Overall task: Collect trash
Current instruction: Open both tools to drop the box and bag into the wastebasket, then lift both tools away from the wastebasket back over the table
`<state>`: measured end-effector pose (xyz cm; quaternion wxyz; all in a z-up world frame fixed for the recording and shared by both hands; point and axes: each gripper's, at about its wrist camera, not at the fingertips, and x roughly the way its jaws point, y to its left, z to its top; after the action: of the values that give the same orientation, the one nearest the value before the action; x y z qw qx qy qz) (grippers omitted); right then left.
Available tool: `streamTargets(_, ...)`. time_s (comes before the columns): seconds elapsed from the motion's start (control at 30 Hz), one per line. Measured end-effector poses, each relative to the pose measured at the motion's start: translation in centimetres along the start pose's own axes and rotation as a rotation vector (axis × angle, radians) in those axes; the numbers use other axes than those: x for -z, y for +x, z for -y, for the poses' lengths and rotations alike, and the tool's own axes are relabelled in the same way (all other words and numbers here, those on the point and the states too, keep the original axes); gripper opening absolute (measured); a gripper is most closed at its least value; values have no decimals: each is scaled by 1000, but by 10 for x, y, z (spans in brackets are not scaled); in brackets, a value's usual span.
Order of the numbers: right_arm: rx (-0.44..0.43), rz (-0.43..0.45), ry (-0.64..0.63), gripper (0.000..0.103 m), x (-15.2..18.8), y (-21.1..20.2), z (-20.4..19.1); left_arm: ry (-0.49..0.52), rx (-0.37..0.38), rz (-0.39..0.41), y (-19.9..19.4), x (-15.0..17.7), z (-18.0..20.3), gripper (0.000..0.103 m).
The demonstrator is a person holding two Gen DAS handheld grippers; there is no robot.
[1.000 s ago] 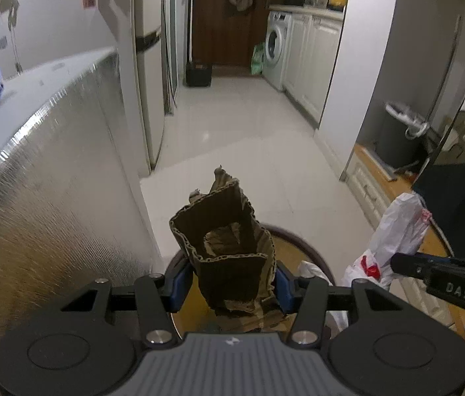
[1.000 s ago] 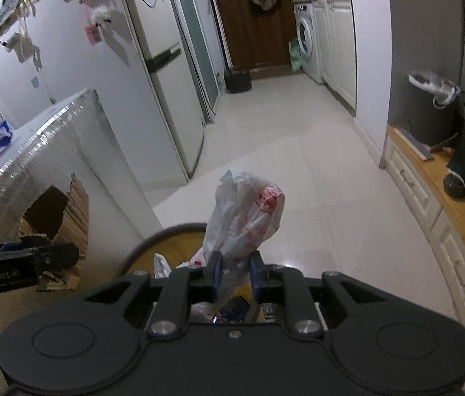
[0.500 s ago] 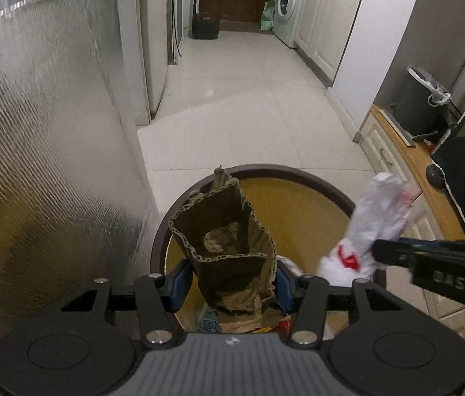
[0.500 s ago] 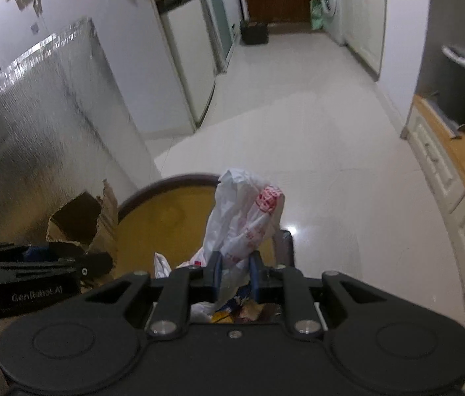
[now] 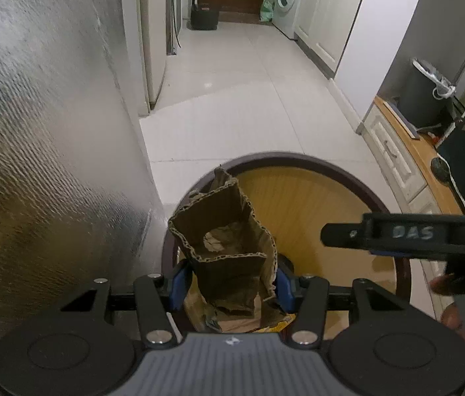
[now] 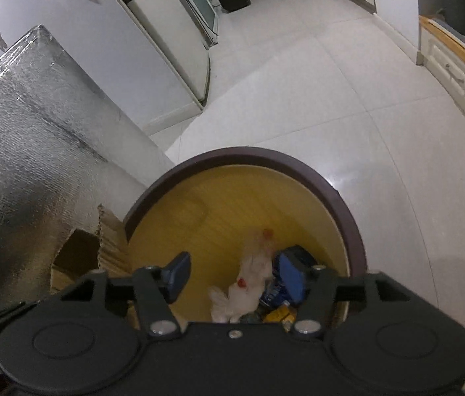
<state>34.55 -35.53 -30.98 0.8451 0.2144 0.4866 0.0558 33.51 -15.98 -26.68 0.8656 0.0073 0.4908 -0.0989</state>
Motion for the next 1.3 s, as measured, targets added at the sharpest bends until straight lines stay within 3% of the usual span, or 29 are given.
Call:
streamTargets(0.13,5,-12,-17,82,-2,-4,8,16,26,-32,12,3,6,53)
streamTargets(0.33,-23,-17,-46,90,-6,-19,17,25,135,-37,31,2,22,58)
streamTargets(0.4,-22,-4,-48,92,-11,-23,18,-3,196,-42,38,0,26,85)
streamTargets(0.43,-21,0,-46,95,-12,-25,19,-9,204,-57,40,0,29,90)
streamTargets(0.67,28,-2,-139,97,-13,-33,14,64,109,-120,39,5,36,92)
streamTargets(1.0,52,-13,-223,101,0,-50,9,68,54,-119,6,5,27,102)
streamTargets(1.3,109,5,-309,103,8,-70,-1,55,28,-142,-12,12,17,103)
